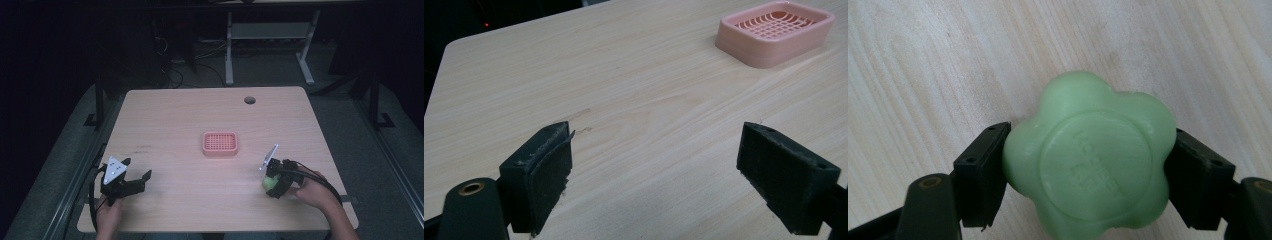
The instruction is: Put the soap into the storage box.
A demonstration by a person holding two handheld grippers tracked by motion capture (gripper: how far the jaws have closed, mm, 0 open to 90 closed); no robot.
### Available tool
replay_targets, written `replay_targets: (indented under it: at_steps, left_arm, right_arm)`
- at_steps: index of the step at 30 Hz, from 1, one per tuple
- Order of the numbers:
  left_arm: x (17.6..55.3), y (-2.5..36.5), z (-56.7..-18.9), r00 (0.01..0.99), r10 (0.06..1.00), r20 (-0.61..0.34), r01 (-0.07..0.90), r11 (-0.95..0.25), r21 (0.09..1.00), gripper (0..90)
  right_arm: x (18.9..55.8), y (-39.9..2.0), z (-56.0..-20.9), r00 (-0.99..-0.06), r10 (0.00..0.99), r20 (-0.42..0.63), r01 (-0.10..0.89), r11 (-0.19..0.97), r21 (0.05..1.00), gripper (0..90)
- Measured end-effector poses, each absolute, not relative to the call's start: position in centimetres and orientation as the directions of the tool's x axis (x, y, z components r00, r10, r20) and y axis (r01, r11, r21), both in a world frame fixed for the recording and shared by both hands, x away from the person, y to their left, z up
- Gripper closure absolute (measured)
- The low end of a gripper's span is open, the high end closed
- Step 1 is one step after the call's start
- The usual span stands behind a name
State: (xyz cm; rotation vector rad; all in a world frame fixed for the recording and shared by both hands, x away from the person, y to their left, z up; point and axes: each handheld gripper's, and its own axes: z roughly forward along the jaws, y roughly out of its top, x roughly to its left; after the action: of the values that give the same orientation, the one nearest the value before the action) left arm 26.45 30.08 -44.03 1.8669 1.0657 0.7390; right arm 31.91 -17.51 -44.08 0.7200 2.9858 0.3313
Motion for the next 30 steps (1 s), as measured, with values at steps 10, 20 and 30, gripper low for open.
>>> replay_targets:
  at_steps: [10,20,30]
  left_arm:
    - [26.4,30.1,-44.0,0.465,0.882,0.082,0.386,-0.285,0.877,14.3]
    - [26.4,30.2,-44.0,0.465,0.882,0.079,0.383,-0.281,0.880,14.3]
    - [26.4,30.2,-44.0,0.462,0.884,0.076,0.380,-0.275,0.883,14.3]
  right_arm:
    - [32.2,-17.3,-42.9,-0.895,0.445,-0.007,0.430,0.868,0.249,25.8]
    - [33.2,-16.9,-42.2,-0.896,0.443,0.004,0.428,0.863,0.270,25.8]
    - [34.5,-16.0,-41.0,-0.902,0.432,0.007,0.414,0.862,0.293,25.8]
